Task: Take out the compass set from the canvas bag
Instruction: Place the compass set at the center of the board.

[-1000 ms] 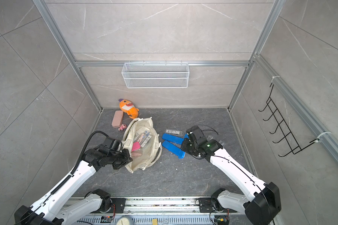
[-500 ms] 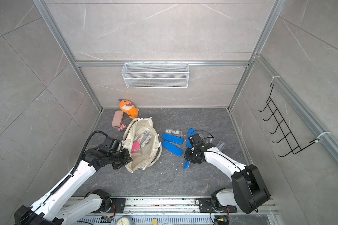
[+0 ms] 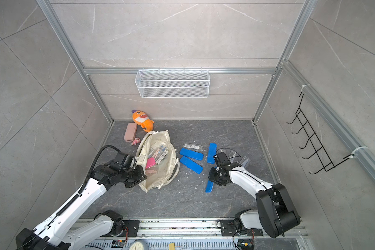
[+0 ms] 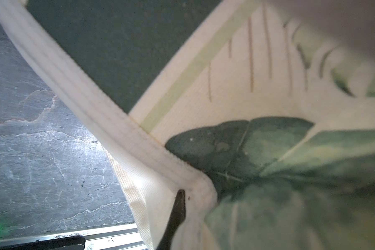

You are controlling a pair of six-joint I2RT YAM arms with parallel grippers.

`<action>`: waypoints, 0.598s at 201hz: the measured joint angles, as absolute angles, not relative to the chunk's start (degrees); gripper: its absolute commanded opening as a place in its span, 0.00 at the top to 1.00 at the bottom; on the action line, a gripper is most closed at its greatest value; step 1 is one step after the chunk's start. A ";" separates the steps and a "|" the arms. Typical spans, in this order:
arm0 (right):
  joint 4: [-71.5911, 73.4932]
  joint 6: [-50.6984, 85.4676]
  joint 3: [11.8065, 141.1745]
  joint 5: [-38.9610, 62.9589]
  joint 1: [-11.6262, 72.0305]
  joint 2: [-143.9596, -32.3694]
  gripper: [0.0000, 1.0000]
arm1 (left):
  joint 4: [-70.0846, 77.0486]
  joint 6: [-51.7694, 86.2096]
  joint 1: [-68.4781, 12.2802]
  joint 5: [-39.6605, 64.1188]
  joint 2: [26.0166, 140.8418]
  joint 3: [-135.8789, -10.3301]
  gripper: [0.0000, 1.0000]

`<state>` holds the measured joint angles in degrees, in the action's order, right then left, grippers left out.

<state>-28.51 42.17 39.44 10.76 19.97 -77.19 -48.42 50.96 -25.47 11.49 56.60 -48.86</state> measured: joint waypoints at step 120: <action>-40.77 45.93 51.00 7.57 24.47 -65.87 0.54 | -48.64 50.96 -25.47 11.29 56.25 -48.86 1.00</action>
